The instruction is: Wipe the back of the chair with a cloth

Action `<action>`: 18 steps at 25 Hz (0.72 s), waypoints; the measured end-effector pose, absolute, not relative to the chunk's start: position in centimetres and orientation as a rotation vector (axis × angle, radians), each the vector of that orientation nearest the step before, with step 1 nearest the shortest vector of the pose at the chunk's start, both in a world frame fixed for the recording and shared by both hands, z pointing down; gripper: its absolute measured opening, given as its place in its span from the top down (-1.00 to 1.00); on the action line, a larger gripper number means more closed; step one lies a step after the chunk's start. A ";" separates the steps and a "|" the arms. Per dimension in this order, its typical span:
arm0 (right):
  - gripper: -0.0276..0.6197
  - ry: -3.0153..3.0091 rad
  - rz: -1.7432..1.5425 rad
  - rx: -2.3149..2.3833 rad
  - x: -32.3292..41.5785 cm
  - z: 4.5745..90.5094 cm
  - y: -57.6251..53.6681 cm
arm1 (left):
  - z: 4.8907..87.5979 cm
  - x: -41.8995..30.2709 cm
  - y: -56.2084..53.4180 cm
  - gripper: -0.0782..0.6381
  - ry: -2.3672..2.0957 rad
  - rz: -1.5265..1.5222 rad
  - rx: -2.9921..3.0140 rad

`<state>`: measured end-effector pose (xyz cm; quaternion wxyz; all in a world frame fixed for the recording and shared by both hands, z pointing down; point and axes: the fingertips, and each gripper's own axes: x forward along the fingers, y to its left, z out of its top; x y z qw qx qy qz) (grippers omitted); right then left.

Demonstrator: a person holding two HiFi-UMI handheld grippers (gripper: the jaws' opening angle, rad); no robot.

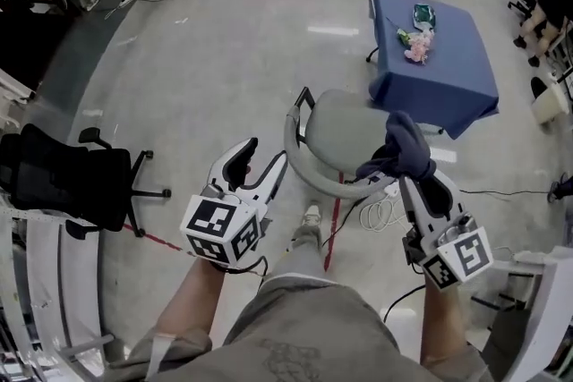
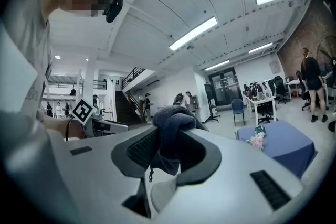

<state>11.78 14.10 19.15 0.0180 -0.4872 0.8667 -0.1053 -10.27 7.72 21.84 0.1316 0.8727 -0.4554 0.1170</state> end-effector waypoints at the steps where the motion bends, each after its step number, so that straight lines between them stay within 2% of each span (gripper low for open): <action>1: 0.57 2.706 -0.353 -1.509 11.2 19.9 12.5 | 22.7 -10.5 6.4 0.14 -1.312 0.358 2.518; 11: 0.57 2.848 -0.585 -1.446 5.6 28.9 -2.0 | 33.0 -11.2 -5.7 0.14 -1.173 0.547 2.371; 18: 0.57 2.921 -0.777 -1.447 3.3 36.8 -7.8 | 40.0 -11.7 -9.3 0.14 -1.107 0.641 2.257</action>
